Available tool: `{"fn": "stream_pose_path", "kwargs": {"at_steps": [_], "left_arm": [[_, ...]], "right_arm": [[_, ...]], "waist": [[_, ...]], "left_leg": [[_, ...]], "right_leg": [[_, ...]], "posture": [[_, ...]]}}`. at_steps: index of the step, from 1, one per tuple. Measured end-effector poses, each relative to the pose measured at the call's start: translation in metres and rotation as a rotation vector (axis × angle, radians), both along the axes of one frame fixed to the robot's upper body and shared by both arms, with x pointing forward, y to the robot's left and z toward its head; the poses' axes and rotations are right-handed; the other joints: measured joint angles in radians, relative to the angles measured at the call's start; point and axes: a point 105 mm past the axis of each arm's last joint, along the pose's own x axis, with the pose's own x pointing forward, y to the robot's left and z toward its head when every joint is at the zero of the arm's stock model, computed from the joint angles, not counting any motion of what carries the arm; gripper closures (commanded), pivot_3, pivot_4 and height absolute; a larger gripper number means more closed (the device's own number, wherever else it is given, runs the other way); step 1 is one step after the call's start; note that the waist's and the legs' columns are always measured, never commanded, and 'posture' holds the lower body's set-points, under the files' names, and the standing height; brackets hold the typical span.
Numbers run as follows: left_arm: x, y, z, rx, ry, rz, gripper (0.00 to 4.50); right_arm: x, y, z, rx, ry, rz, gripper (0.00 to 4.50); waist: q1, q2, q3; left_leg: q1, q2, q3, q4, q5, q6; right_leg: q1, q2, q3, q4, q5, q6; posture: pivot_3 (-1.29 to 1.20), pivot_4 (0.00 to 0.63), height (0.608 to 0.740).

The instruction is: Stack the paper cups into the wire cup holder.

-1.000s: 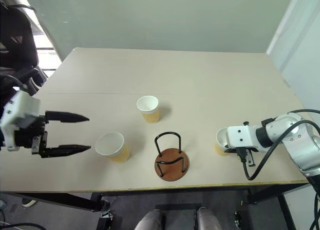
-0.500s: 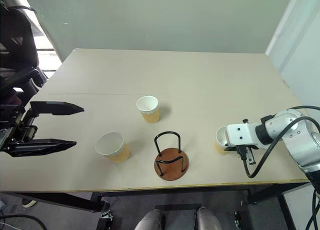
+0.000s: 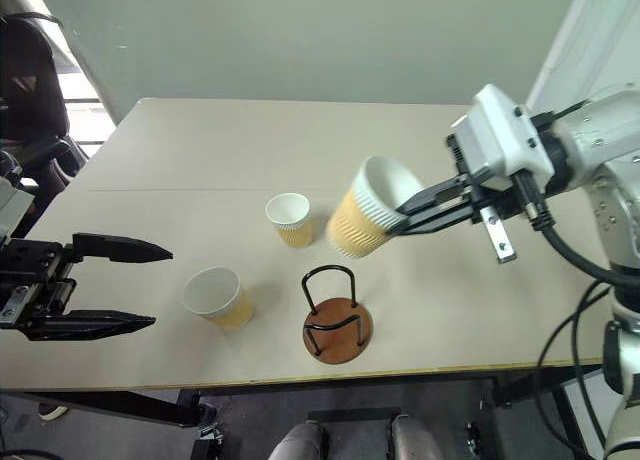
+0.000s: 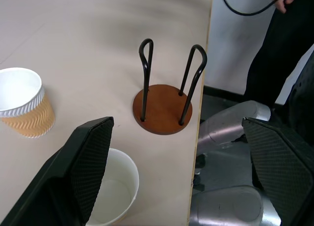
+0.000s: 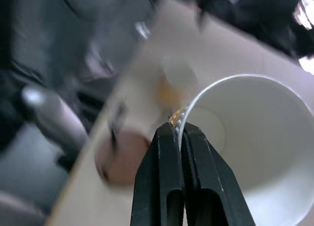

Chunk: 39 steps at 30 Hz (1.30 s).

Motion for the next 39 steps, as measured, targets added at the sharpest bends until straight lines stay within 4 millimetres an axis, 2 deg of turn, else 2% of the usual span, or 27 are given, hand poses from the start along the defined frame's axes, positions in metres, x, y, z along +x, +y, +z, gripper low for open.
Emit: {"fn": "stream_pose_path", "kwargs": {"at_steps": [4, 9, 22, 30, 34, 39], "left_arm": [[0.0, -0.001, -0.002, 0.005, 0.005, -0.002, 0.0], [0.0, -0.001, -0.001, 0.007, 0.003, -0.006, 0.0], [-0.004, -0.003, -0.002, 0.023, -0.001, -0.011, 0.0], [-0.006, -0.004, 0.0, 0.033, -0.017, -0.012, 0.0], [-0.005, -0.004, 0.0, 0.033, -0.02, -0.006, 0.0], [-0.005, -0.004, 0.0, 0.033, -0.021, -0.005, 0.0]], "right_arm": [[-0.004, 0.016, -0.02, -0.042, 0.034, 0.023, 4.47], [0.004, 0.023, -0.04, -0.089, 0.041, -0.012, 4.47], [0.007, 0.023, -0.054, -0.11, 0.051, -0.013, 4.47], [0.007, 0.026, -0.057, -0.118, 0.023, -0.002, 4.47], [0.007, 0.028, -0.057, -0.118, 0.019, 0.001, 3.61], [0.008, 0.029, -0.058, -0.116, 0.013, 0.002, 1.82]], "waist": [[0.002, 0.0, 0.0], [0.001, 0.0, 0.0], [0.0, 0.0, 0.0], [-0.002, 0.0, 0.0], [-0.002, 0.0, 0.0], [-0.002, 0.0, 0.0]], "left_leg": [[0.0, 0.001, 0.0, 0.001, -0.001, -0.001], [0.0, 0.001, 0.0, 0.001, -0.001, -0.001], [0.002, 0.014, 0.0, 0.002, -0.006, -0.009], [0.006, 0.015, 0.001, 0.001, -0.006, -0.011], [0.007, 0.015, 0.0, 0.001, -0.006, -0.011], [0.007, 0.016, 0.0, 0.001, -0.007, -0.012]], "right_leg": [[0.0, 0.0, 0.0, 0.0, 0.0, -0.001], [-0.001, 0.0, 0.0, 0.002, 0.001, -0.002], [-0.002, 0.013, 0.0, 0.004, 0.001, -0.009], [-0.002, 0.014, 0.0, 0.01, -0.001, -0.014], [-0.002, 0.014, 0.0, 0.012, -0.002, -0.015], [-0.002, 0.014, 0.0, 0.012, -0.003, -0.016]], "posture": [[0.0, 0.15, 0.74], [0.0, 0.15, 0.74], [0.0, 0.15, 0.74], [0.0, 0.15, 0.74], [0.0, 0.15, 0.74], [0.0, 0.15, 0.74]]}}
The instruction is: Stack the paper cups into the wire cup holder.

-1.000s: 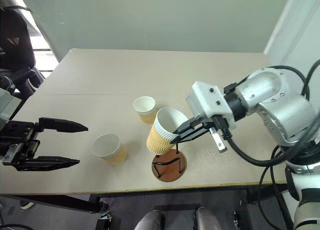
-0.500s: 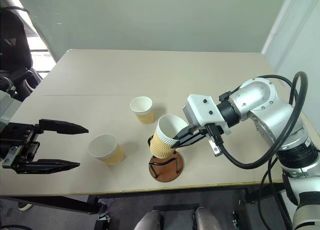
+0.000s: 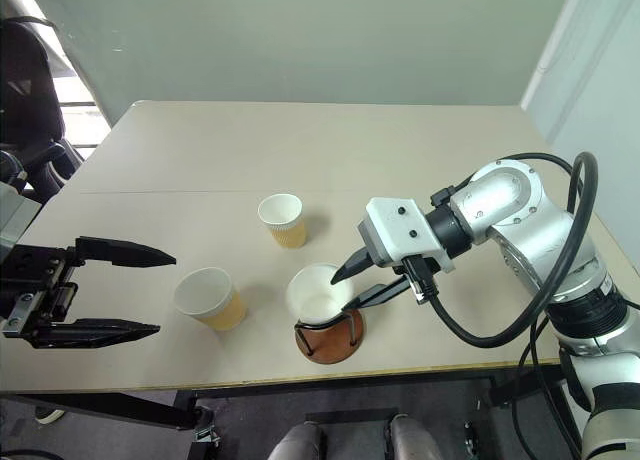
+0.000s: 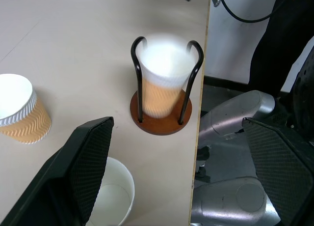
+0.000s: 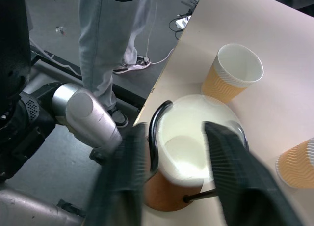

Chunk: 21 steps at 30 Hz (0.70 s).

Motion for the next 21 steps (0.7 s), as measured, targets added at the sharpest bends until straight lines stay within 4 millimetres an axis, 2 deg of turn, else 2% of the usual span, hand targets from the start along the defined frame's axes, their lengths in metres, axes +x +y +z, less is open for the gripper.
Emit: {"fn": "stream_pose_path", "kwargs": {"at_steps": [5, 7, 9, 11, 13, 15, 17, 21], "left_arm": [[0.0, 0.001, 0.0, 0.007, -0.001, 0.002, 0.0], [0.001, 0.004, -0.005, 0.054, -0.001, 0.015, 0.0], [0.002, 0.01, -0.016, 0.154, 0.014, 0.036, 0.0], [0.003, 0.015, -0.026, 0.227, 0.023, 0.044, 0.0], [0.004, 0.017, -0.036, 0.281, 0.037, 0.036, 0.0], [0.005, 0.018, -0.047, 0.335, 0.056, 0.02, 0.0], [0.007, 0.017, -0.054, 0.376, 0.059, -0.006, 0.0], [0.015, 0.015, -0.054, 0.408, 0.027, -0.032, 0.0]], "right_arm": [[0.006, -0.001, -0.001, 0.001, -0.004, -0.027, 0.03], [0.012, -0.006, 0.001, 0.01, 0.013, -0.055, 0.03], [0.022, -0.029, 0.019, 0.089, 0.098, -0.133, 0.03], [0.029, -0.07, 0.048, 0.231, 0.182, -0.241, 0.03], [0.027, -0.112, 0.061, 0.34, 0.232, -0.322, 0.03], [0.029, -0.148, 0.054, 0.406, 0.286, -0.438, 0.03], [0.029, -0.17, 0.042, 0.44, 0.317, -0.532, 0.03], [0.023, -0.182, 0.027, 0.448, 0.323, -0.605, 0.03]], "waist": [[0.0, 0.0, 0.0], [0.0, 0.0, 0.0], [0.006, 0.001, 0.001], [0.018, -0.001, 0.0], [0.027, -0.005, -0.003], [0.031, -0.007, -0.004], [0.03, -0.007, -0.004], [0.016, -0.006, -0.003]], "left_leg": [[0.0, 0.0, 0.0, 0.0, -0.001, -0.001], [0.0, 0.0, 0.0, 0.0, -0.001, -0.001], [-0.002, -0.001, 0.0, 0.001, -0.001, -0.001], [-0.002, -0.001, -0.001, 0.001, -0.001, -0.002], [-0.001, -0.001, -0.001, 0.001, -0.003, -0.004], [0.002, -0.001, 0.0, 0.001, -0.006, -0.005], [0.002, -0.001, 0.001, 0.001, -0.007, -0.005], [0.003, 0.001, 0.003, 0.0, -0.007, -0.005]], "right_leg": [[0.0, 0.0, 0.0, 0.0, -0.001, -0.001], [0.0, 0.0, 0.0, 0.0, -0.001, -0.001], [0.0, 0.0, 0.001, -0.001, -0.001, -0.002], [0.001, -0.001, 0.001, -0.003, -0.004, -0.004], [0.002, -0.001, 0.001, -0.004, -0.006, -0.005], [0.004, -0.001, 0.001, -0.003, -0.007, -0.004], [0.004, -0.001, 0.001, -0.003, -0.007, -0.003], [0.003, 0.001, 0.001, -0.001, -0.006, 0.0]], "posture": [[0.0, 0.15, 0.74], [0.0, 0.15, 0.74], [0.0, 0.15, 0.74], [0.0, 0.15, 0.74], [0.0, 0.15, 0.74], [0.0, 0.15, 0.74], [0.0, 0.15, 0.74], [0.0, 0.15, 0.74]]}}
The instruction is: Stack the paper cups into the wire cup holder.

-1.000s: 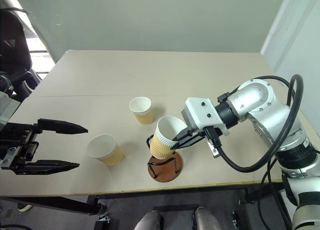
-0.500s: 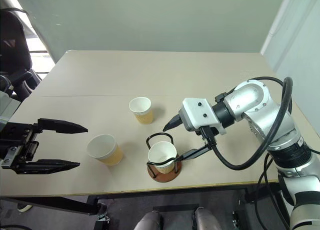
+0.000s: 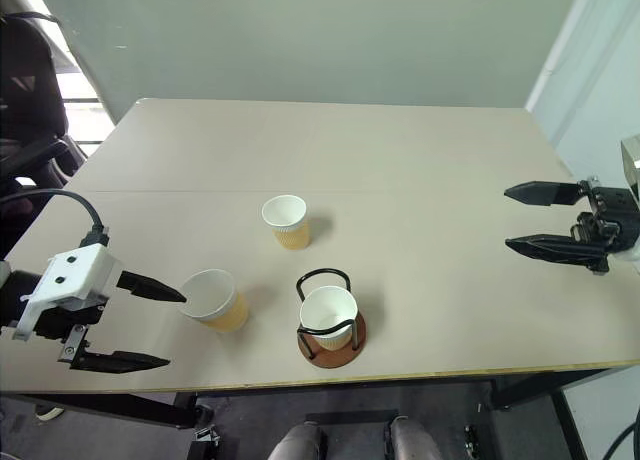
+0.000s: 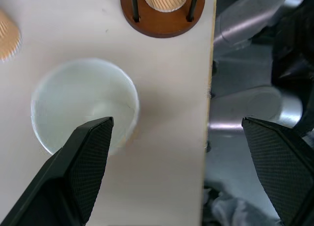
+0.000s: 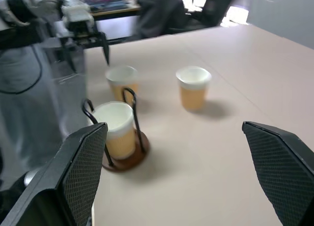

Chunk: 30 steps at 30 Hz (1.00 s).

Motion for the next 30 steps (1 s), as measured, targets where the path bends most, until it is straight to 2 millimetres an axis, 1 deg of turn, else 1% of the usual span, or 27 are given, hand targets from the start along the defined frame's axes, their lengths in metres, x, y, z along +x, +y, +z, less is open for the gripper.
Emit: {"fn": "stream_pose_path", "kwargs": {"at_steps": [2, 4, 8, 11, 15, 16, 17, 20, 24, 27, 28, 30], "left_arm": [[0.005, -0.001, 0.0, 0.01, -0.012, -0.015, 0.0], [0.008, -0.002, -0.003, 0.024, -0.007, -0.03, 0.0], [0.012, 0.006, -0.014, 0.085, 0.005, -0.029, 0.0], [0.017, 0.011, -0.017, 0.139, -0.022, -0.03, 0.0], [0.022, 0.01, -0.023, 0.181, -0.045, -0.055, 0.0], [0.023, 0.008, -0.027, 0.185, -0.043, -0.065, 0.36], [0.022, 0.007, -0.03, 0.183, -0.037, -0.074, 0.56], [0.022, 0.004, -0.037, 0.181, -0.017, -0.094, 1.66], [0.025, 0.004, -0.038, 0.194, -0.024, -0.102, 3.08], [0.028, 0.006, -0.038, 0.199, -0.027, -0.099, 4.23], [0.03, 0.006, -0.038, 0.198, -0.033, -0.1, 4.47], [0.033, 0.005, -0.035, 0.195, -0.052, -0.103, 4.47]], "right_arm": [[-0.005, 0.007, -0.004, -0.021, -0.006, 0.014, 0.03], [-0.008, 0.013, -0.004, -0.026, -0.025, 0.031, 0.03], [-0.008, 0.017, -0.001, -0.03, -0.044, 0.024, 0.03], [-0.008, 0.019, -0.001, -0.033, -0.05, 0.023, 0.03], [-0.012, 0.026, 0.002, -0.038, -0.069, 0.046, 0.03], [-0.014, 0.028, 0.003, -0.036, -0.071, 0.058, 0.0], [-0.015, 0.029, 0.004, -0.036, -0.072, 0.065, 0.0], [-0.018, 0.032, 0.004, -0.025, -0.061, 0.081, 0.0], [-0.024, 0.036, 0.01, -0.003, -0.064, 0.099, 0.0], [-0.025, 0.035, 0.014, -0.008, -0.085, 0.09, 0.0], [-0.025, 0.035, 0.015, -0.009, -0.086, 0.087, 0.0], [-0.026, 0.035, 0.015, -0.011, -0.087, 0.083, 0.0]], "waist": [[-0.004, 0.001, 0.0], [-0.01, 0.001, 0.001], [-0.012, 0.001, 0.001], [-0.011, 0.001, 0.001], [-0.009, 0.002, 0.001], [-0.009, 0.002, 0.001], [-0.009, 0.002, 0.001], [-0.009, 0.002, 0.001], [-0.008, 0.002, 0.001], [-0.008, 0.002, 0.001], [-0.008, 0.002, 0.001], [-0.008, 0.002, 0.001]], "left_leg": [[0.001, 0.0, 0.0, 0.0, 0.0, 0.0], [0.001, 0.002, -0.001, 0.001, 0.0, 0.001], [0.0, 0.002, -0.002, 0.001, 0.001, 0.001], [0.0, 0.002, -0.002, 0.001, 0.0, 0.001], [-0.001, 0.002, -0.002, 0.001, 0.0, 0.001], [-0.001, 0.002, -0.002, 0.001, -0.001, 0.002], [-0.001, 0.002, -0.002, 0.001, -0.001, 0.002], [-0.001, 0.002, -0.002, 0.001, -0.001, 0.002], [-0.001, 0.002, -0.002, 0.001, -0.001, 0.002], [-0.001, 0.002, -0.002, 0.001, -0.001, 0.002], [-0.001, 0.002, -0.002, 0.002, -0.001, 0.002], [-0.001, 0.002, -0.002, 0.002, -0.001, 0.002]], "right_leg": [[0.0, 0.002, 0.0, 0.001, 0.0, 0.0], [0.0, 0.003, 0.0, 0.001, 0.001, 0.001], [0.0, 0.004, 0.0, 0.001, 0.001, 0.001], [0.0, 0.003, 0.0, 0.0, 0.0, 0.002], [0.0, 0.003, 0.0, -0.001, -0.001, 0.003], [0.0, 0.003, 0.0, -0.001, -0.001, 0.004], [0.0, 0.003, 0.0, -0.002, -0.001, 0.004], [0.0, 0.003, 0.0, -0.002, -0.001, 0.004], [0.0, 0.003, 0.0, -0.002, -0.001, 0.004], [0.0, 0.003, 0.0, -0.001, -0.001, 0.004], [0.001, 0.003, 0.0, -0.001, -0.001, 0.004], [0.001, 0.003, 0.0, -0.001, -0.001, 0.004]], "posture": [[0.0, 0.15, 0.74], [0.0, 0.15, 0.74], [0.0, 0.15, 0.74], [0.0, 0.15, 0.74], [0.0, 0.15, 0.74], [0.0, 0.15, 0.74], [0.0, 0.15, 0.74], [0.0, 0.15, 0.74], [0.0, 0.15, 0.74], [0.0, 0.15, 0.74], [0.0, 0.15, 0.74], [0.0, 0.15, 0.74]]}}
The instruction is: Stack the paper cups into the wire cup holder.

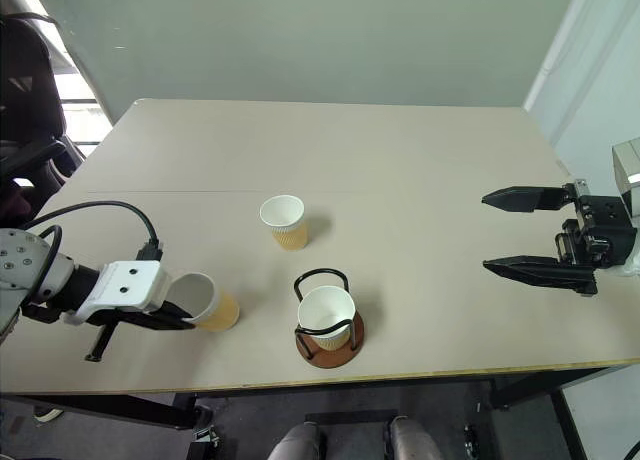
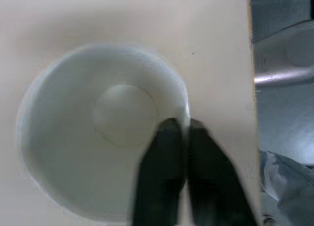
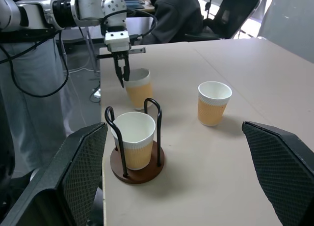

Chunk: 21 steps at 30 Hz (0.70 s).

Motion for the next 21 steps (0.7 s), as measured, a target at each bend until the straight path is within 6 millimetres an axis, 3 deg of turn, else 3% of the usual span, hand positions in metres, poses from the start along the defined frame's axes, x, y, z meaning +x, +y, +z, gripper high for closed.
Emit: {"fn": "stream_pose_path", "kwargs": {"at_steps": [10, 12, 16, 21], "left_arm": [[0.006, -0.007, 0.01, -0.052, -0.011, -0.031, 4.47], [0.01, -0.015, 0.022, -0.102, -0.041, -0.057, 4.47], [0.014, -0.053, 0.082, -0.274, -0.153, -0.202, 4.47], [0.015, -0.078, 0.105, -0.295, -0.182, -0.336, 4.47]], "right_arm": [[-0.001, -0.004, 0.005, -0.003, -0.021, -0.033, 0.0], [-0.002, -0.004, 0.007, -0.006, -0.031, -0.035, 0.0], [-0.003, -0.004, 0.01, -0.021, -0.058, -0.038, 0.0], [-0.002, -0.009, 0.011, -0.029, -0.076, -0.073, 0.0]], "waist": [[0.001, 0.0, 0.0], [0.005, 0.0, 0.0], [0.013, -0.001, 0.0], [0.013, 0.001, 0.0]], "left_leg": [[0.0, 0.0, 0.0, 0.0, 0.0, 0.0], [-0.001, 0.0, 0.0, 0.001, 0.0, 0.0], [-0.001, -0.002, 0.0, 0.004, 0.0, 0.001], [-0.001, -0.004, 0.001, 0.004, 0.001, 0.002]], "right_leg": [[0.0, 0.0, 0.0, 0.0, 0.0, 0.001], [0.0, 0.0, 0.0, 0.0, 0.0, 0.002], [0.001, -0.001, 0.0, -0.001, 0.003, 0.005], [0.002, -0.003, 0.001, -0.002, 0.004, 0.009]], "posture": [[0.0, 0.15, 0.74], [0.0, 0.15, 0.74], [0.0, 0.15, 0.74], [0.0, 0.15, 0.74]]}}
